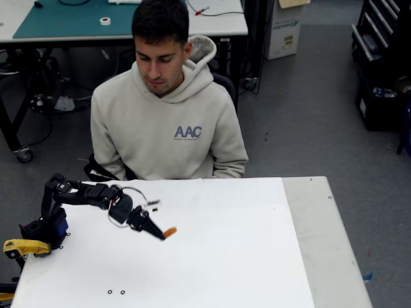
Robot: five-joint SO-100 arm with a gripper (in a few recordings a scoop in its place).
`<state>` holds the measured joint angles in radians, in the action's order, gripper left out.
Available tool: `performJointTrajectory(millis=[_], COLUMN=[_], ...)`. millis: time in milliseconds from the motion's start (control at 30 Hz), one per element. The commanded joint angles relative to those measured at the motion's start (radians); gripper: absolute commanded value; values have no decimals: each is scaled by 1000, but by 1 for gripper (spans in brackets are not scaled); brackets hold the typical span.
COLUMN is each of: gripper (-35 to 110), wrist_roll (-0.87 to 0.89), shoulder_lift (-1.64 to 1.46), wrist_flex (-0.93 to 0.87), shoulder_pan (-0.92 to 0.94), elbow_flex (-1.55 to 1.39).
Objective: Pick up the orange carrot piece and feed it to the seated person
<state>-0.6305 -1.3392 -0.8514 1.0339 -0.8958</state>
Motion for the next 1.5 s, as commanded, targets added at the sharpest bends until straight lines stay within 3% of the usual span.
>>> performJointTrajectory(millis=[0,367,933,1133,1467], gripper=[-3,-3,-3,-3,-3], wrist_roll=[0,-31,-614,-712,-713], shoulder_lift=[-38,69,514,535,532], wrist_flex=[-2,0,0,0,57], shoulder_pan=[-103,-474,-827,-893,-928], elbow_flex=[229,583,1209,1227,1224])
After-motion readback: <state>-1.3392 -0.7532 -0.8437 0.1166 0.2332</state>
